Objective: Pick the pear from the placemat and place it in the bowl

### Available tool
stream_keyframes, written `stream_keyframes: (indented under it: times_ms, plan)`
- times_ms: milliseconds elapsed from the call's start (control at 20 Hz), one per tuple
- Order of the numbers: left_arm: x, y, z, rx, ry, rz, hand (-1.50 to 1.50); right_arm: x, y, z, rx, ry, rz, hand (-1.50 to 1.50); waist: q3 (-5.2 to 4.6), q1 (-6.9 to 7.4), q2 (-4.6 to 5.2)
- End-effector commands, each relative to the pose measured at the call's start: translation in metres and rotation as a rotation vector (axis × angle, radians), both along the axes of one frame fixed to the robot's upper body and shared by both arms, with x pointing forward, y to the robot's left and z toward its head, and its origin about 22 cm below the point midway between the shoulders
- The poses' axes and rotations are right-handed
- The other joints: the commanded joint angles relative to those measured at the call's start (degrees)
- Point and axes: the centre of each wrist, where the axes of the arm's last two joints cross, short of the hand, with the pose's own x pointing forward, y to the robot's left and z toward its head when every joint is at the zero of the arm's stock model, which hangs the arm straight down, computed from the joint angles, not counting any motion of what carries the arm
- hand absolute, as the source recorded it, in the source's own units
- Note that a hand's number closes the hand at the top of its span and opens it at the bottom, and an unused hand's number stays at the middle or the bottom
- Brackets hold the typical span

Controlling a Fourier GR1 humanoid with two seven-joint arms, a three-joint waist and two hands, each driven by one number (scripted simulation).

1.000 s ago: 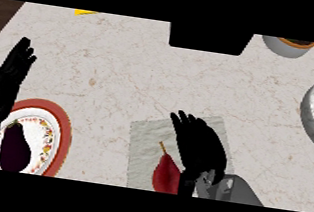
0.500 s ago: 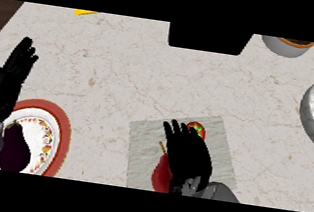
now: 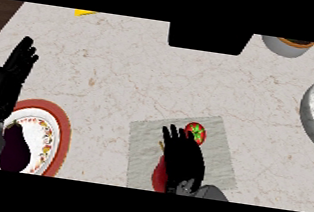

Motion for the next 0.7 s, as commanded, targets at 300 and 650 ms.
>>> stream_keyframes:
  times_ms: [300,650]
  plan:
    - [-0.025,-0.005,0.001,-0.008,-0.003,0.012,0.0,-0.008,-0.003,-0.017,0.014,0.059,-0.038,1.5,0.01,0.17,-0.04]
    - [-0.004,0.01,-0.011,0.013,0.016,-0.011,0.0,0.016,0.004,-0.054,0.079,0.035,0.029,1.5,0.01,0.3,0.15]
